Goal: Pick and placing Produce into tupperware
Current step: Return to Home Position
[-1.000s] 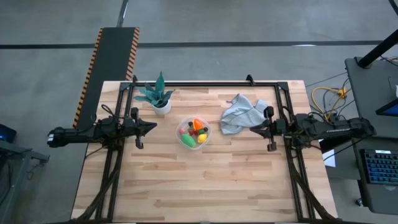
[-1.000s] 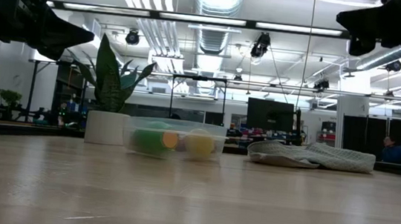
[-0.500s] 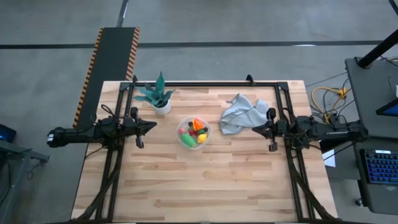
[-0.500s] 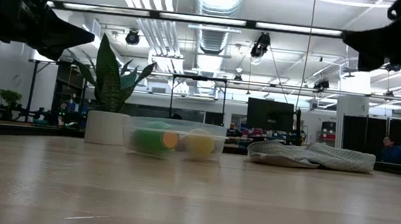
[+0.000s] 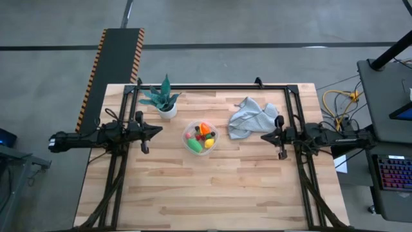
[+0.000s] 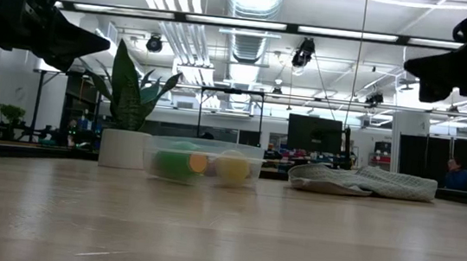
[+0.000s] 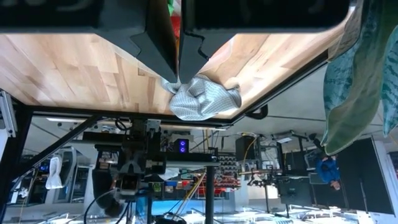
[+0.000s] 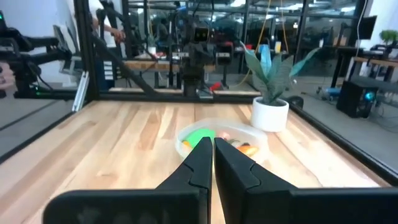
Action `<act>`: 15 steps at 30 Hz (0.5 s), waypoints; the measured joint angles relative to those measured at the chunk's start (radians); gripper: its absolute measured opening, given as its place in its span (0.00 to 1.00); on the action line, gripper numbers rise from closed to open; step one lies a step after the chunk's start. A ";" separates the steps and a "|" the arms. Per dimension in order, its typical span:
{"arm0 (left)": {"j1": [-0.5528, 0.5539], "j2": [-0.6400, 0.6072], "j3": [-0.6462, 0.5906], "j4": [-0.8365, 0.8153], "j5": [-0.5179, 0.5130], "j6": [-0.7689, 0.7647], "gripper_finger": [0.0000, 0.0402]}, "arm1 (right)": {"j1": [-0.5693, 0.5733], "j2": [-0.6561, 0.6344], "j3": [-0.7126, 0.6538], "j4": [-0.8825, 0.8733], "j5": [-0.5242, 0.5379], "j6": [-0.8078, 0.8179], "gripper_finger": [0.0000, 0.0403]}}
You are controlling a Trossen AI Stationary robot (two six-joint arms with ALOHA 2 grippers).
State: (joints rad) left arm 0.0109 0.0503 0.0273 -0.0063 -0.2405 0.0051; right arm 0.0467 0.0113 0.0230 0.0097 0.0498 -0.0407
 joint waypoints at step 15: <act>0.000 0.000 -0.004 0.000 0.174 0.000 0.00 | 0.000 -0.002 -0.001 -0.030 0.000 0.011 0.02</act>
State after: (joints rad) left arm 0.0109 0.0505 0.0233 -0.0066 -0.0664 0.0051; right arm 0.0471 0.0097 0.0223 -0.0204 0.0498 -0.0298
